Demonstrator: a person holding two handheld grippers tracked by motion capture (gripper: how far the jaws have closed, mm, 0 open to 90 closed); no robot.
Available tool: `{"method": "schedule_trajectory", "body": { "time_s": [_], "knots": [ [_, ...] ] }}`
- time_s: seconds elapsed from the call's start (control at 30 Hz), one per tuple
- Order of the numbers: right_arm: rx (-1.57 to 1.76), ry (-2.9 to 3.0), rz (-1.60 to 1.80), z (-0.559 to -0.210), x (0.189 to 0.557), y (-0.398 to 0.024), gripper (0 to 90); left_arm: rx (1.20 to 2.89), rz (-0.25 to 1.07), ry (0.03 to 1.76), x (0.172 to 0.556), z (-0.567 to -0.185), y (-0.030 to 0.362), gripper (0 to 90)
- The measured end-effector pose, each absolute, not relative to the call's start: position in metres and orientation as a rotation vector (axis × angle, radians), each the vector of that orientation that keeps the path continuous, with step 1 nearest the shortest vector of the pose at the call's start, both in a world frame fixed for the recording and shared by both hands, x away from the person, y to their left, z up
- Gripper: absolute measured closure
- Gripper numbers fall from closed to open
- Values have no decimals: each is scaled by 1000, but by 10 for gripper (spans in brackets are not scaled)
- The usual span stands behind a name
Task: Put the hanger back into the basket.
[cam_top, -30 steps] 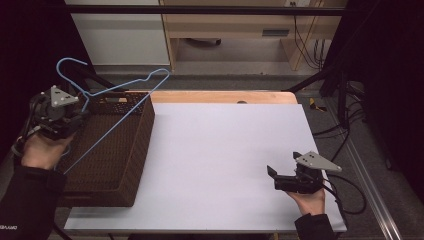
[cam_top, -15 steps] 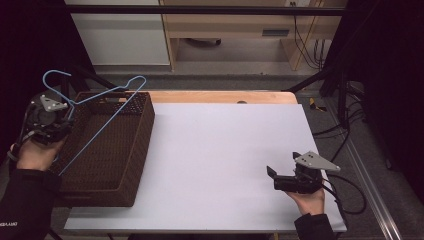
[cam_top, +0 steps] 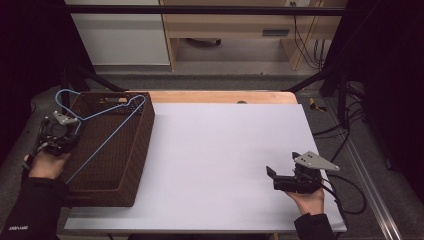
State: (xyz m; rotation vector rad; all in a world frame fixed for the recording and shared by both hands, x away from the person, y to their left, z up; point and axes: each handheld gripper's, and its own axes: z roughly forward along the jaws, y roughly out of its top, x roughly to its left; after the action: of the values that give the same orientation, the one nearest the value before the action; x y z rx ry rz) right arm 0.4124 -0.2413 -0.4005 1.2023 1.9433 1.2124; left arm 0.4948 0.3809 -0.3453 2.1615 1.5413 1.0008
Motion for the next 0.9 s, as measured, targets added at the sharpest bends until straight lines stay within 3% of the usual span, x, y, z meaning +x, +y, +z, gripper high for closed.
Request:
{"method": "schedule_trajectory", "body": {
  "time_s": [0.6,0.9],
  "knots": [
    [1188,1955,1249,-400,412,-242,20,2217,850,1583,503,-379,372,847],
    [1189,1954,1259,-399,411,-242,20,2039,793,1480,481,-354,374,649]
  ]
}}
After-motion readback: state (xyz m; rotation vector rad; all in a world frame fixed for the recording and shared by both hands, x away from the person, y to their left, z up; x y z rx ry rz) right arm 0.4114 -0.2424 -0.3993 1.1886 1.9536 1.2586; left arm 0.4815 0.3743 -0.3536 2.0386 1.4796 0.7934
